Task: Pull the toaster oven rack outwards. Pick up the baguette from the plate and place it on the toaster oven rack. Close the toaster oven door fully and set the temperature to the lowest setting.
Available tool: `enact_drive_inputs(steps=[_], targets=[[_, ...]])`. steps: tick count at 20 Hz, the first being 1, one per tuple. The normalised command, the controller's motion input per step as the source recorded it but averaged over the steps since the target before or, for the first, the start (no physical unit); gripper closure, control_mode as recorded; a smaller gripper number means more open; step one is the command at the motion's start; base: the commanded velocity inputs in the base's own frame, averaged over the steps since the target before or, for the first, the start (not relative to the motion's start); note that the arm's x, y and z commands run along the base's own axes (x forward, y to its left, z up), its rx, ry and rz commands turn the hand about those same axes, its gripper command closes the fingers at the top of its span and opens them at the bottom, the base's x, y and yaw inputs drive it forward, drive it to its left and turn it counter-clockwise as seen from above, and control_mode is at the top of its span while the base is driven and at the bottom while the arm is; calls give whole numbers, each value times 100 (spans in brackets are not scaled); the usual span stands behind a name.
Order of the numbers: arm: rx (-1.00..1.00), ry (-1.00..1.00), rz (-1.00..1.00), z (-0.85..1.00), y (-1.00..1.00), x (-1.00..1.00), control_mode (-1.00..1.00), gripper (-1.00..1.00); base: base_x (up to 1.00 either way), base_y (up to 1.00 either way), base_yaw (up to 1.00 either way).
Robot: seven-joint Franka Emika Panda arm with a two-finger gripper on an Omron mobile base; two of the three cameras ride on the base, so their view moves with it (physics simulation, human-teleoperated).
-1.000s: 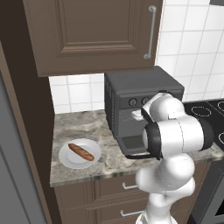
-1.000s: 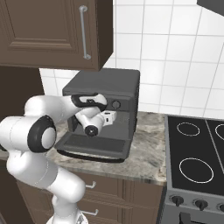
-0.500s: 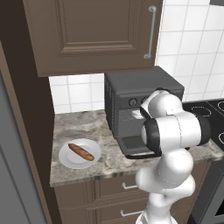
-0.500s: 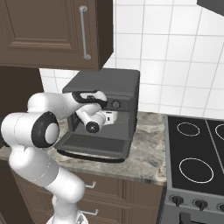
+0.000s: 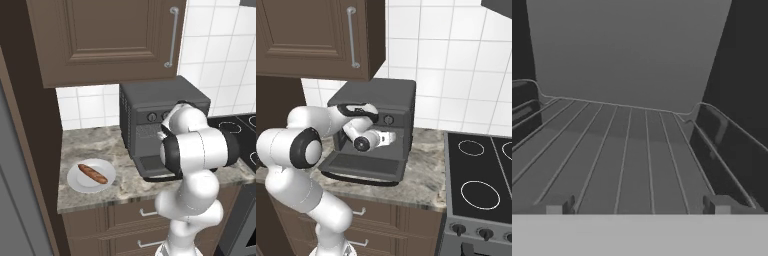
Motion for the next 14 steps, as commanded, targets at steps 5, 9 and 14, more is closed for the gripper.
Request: enact_drive_inputs(steps=[5, 9, 14], targets=[[-37, 55, -9, -89, 4, 49, -100, -100, 0, 0, 0], [-40, 74, -4, -96, 1, 48, -100, -100, 0, 0, 0], [-45, 74, -17, -100, -21, 0, -100, -100, 0, 0, 0]])
